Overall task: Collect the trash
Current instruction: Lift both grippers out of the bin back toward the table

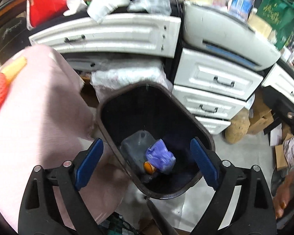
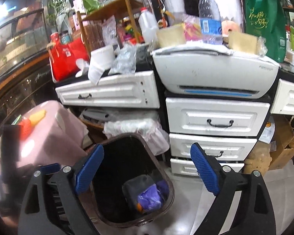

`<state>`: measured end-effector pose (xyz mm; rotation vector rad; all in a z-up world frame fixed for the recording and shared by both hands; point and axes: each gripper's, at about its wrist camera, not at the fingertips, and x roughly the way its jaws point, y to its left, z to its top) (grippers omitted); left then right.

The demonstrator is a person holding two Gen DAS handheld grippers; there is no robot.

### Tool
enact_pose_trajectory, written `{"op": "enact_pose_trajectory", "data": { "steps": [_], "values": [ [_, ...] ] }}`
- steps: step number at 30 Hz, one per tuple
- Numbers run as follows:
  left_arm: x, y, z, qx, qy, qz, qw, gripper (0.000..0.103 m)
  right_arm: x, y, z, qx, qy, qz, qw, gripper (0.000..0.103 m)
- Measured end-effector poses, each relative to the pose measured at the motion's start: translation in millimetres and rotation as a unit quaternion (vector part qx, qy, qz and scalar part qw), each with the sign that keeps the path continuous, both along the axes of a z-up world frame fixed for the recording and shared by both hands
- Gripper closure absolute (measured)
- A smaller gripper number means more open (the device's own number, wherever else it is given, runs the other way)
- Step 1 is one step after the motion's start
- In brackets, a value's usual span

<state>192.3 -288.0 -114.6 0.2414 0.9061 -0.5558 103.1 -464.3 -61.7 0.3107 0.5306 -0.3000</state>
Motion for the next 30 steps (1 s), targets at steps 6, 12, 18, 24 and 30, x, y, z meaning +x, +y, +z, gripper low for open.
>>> {"op": "enact_pose_trajectory", "data": {
  "steps": [6,12,18,24,30],
  "values": [
    [-21.3,34.7,39.8,-0.020,-0.051,0.008,0.9985,0.011,0.5,12.4,15.7,-0.013,-0.013,0.010,1.000,0.011],
    [-40.6,75.3,69.8,-0.028,-0.103,0.023,0.9940,0.009,14.7,42.4,29.8,-0.017,-0.014,0.067,0.998,0.010],
    [-49.9,122.8,90.1,-0.029,-0.133,0.058,0.9890,0.008,32.6,86.1,46.6,-0.025,-0.019,0.140,0.990,0.009],
    [-56.6,176.9,104.3,-0.033,-0.152,0.108,0.9819,0.008,49.6,135.8,57.4,-0.040,-0.016,0.216,0.975,0.007],
    [-60.1,242.5,114.3,-0.028,-0.170,0.174,0.9694,0.008,63.7,183.9,60.8,-0.037,-0.003,0.285,0.958,0.007]
  ]
}}
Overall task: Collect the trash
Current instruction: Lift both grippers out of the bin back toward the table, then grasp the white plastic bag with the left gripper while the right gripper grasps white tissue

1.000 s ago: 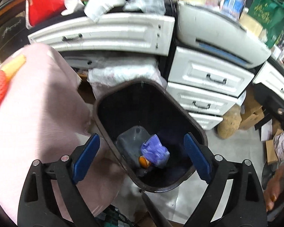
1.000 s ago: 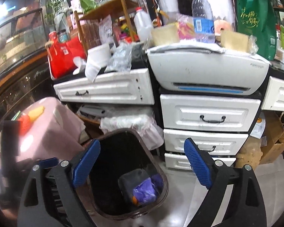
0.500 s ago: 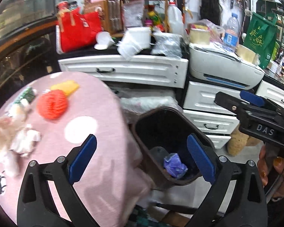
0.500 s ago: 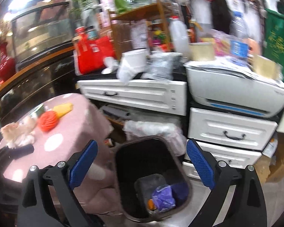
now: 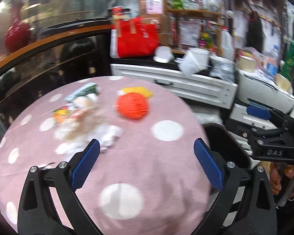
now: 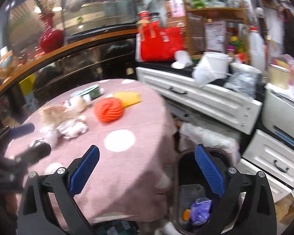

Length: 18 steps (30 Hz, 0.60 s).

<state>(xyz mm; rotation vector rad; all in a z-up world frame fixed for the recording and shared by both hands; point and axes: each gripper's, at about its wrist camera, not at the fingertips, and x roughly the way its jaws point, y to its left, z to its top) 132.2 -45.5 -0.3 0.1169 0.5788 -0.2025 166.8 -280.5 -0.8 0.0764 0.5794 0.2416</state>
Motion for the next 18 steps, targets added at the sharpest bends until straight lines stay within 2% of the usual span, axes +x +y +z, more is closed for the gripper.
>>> {"op": "enact_pose_trajectory", "data": {
  "steps": [10,15,18],
  "values": [
    [12.3,91.1,-3.5,0.005,0.004,0.093,0.9956,0.008,15.0,58.4,0.0,-0.012,0.022,0.069,0.997,0.007],
    [34.7,105.8,-7.2,0.011,0.023,0.095,0.9952,0.008,21.7,71.3,-5.1,-0.013,0.039,0.083,0.996,0.007],
    [53.2,101.2,-7.7,0.024,0.027,0.077,0.9964,0.008,25.2,74.8,-7.7,-0.016,0.044,0.086,0.995,0.007]
  ]
}}
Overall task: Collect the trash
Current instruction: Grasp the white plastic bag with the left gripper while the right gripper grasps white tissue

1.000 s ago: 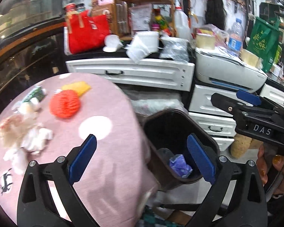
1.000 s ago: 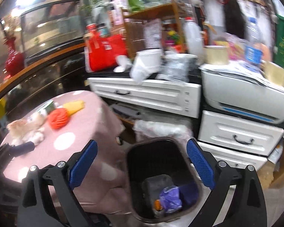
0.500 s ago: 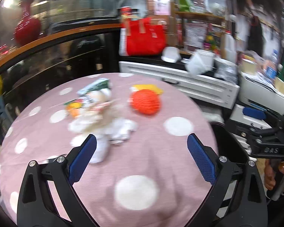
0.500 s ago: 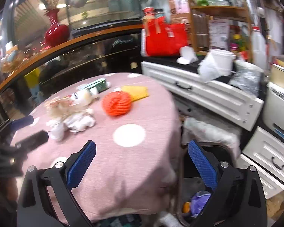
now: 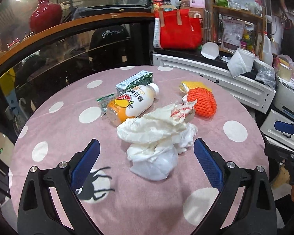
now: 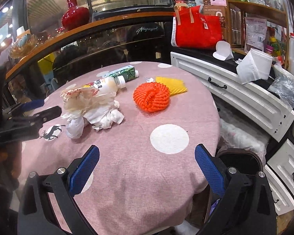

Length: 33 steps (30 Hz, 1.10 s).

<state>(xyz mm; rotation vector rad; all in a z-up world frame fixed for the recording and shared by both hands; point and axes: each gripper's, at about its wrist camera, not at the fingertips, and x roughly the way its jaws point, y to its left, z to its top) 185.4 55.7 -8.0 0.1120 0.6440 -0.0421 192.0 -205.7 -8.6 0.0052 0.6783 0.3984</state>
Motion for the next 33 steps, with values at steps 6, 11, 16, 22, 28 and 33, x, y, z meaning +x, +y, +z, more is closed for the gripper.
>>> {"op": "enact_pose_trajectory", "data": {
  "steps": [6,11,16,22,28,33],
  "values": [
    [36.0,-12.4,-6.3,0.015,0.019,-0.021,0.9995,0.011,5.1,1.9,-2.2,-0.002,0.008,0.002,1.000,0.007],
    [52.1,-6.2,-9.7,-0.005,0.030,-0.014,0.9994,0.056,9.2,3.5,-4.1,-0.004,0.013,0.002,1.000,0.007],
    [43.0,15.4,1.5,-0.051,0.010,0.012,0.9986,0.083,16.8,11.2,-5.4,-0.006,0.015,0.010,1.000,0.007],
    [16.5,46.7,21.5,-0.084,-0.027,0.049,0.9949,0.089,27.5,41.2,-2.9,-0.007,0.012,0.052,0.999,0.007],
    [-20.8,66.1,35.3,-0.082,-0.073,0.086,0.9902,0.089,35.0,87.0,0.2,-0.005,0.018,0.111,0.994,0.007],
    [-40.7,77.4,36.6,-0.091,-0.086,0.104,0.9866,0.089,43.9,126.0,2.5,-0.012,0.015,0.145,0.989,0.007]
  ]
}}
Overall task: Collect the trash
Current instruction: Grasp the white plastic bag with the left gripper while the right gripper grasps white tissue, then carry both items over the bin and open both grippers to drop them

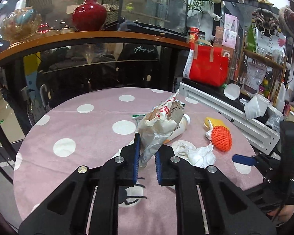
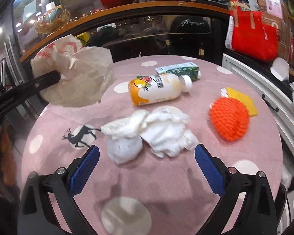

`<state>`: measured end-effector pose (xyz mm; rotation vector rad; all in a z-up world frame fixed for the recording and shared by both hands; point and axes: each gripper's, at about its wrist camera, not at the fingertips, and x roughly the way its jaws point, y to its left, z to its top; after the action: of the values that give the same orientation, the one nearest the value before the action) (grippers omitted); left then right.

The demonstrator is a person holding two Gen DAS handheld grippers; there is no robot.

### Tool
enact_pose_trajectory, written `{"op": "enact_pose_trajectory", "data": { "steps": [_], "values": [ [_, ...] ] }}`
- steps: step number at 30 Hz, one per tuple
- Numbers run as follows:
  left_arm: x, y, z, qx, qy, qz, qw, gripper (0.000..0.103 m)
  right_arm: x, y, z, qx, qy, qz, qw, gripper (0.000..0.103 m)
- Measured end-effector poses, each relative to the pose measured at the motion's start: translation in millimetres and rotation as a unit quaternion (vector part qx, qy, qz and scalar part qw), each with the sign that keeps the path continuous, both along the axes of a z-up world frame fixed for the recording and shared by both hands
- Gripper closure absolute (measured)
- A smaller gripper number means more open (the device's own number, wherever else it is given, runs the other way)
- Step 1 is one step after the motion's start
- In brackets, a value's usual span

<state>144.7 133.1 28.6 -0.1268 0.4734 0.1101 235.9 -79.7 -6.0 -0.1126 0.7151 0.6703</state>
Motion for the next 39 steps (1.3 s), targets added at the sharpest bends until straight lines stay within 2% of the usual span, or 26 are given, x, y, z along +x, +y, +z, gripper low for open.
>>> {"op": "enact_pose_trajectory", "data": {
  "steps": [4,7,9,11,12,13,14,16,20,27,34,39],
  "values": [
    [-7.8,9.1,-4.1,-0.011,0.002,0.009,0.9999,0.089,20.2,19.8,-1.2,-0.004,0.015,0.002,1.000,0.007],
    [-9.5,13.8,-7.6,-0.021,0.005,0.012,0.9997,0.089,35.5,32.8,-6.0,-0.021,0.013,-0.008,1.000,0.014],
    [-10.5,16.0,-10.3,-0.026,0.008,0.012,0.9996,0.089,44.1,40.9,-13.1,-0.037,0.021,-0.009,0.999,0.027],
    [-11.7,16.6,-12.4,-0.030,0.010,0.011,0.9994,0.089,50.3,42.5,-21.1,-0.044,0.039,-0.009,0.998,0.054],
    [-12.1,16.0,-12.7,-0.031,0.010,0.011,0.9994,0.089,51.0,40.4,-23.1,-0.036,0.048,-0.008,0.998,0.060],
    [-13.4,15.8,-13.3,-0.033,0.009,0.010,0.9994,0.089,50.3,37.5,-22.1,-0.025,0.051,-0.006,0.998,0.072],
    [-14.3,15.0,-13.7,-0.034,0.009,0.010,0.9993,0.089,49.1,35.0,-20.0,-0.018,0.051,-0.004,0.999,0.079],
    [-15.9,14.1,-14.1,-0.035,0.010,0.006,0.9993,0.089,43.5,28.4,-12.6,-0.007,0.039,-0.006,0.999,0.084],
    [-18.0,7.6,-12.4,-0.037,0.010,-0.002,0.9993,0.089,28.1,13.3,6.8,0.014,0.010,0.001,1.000,0.089],
    [-23.9,-17.5,-6.5,-0.037,0.007,-0.027,0.9989,0.089,-5.7,-23.5,30.6,0.011,-0.049,-0.008,0.999,0.089],
    [-26.0,-61.2,1.8,-0.039,0.001,-0.079,0.9961,0.089,-21.4,-79.8,34.0,0.016,-0.058,-0.051,0.997,0.089],
    [-20.4,-100.4,0.6,-0.042,0.009,-0.125,0.9912,0.089,-33.0,-124.9,27.6,0.014,-0.059,-0.095,0.994,0.089]
  ]
}}
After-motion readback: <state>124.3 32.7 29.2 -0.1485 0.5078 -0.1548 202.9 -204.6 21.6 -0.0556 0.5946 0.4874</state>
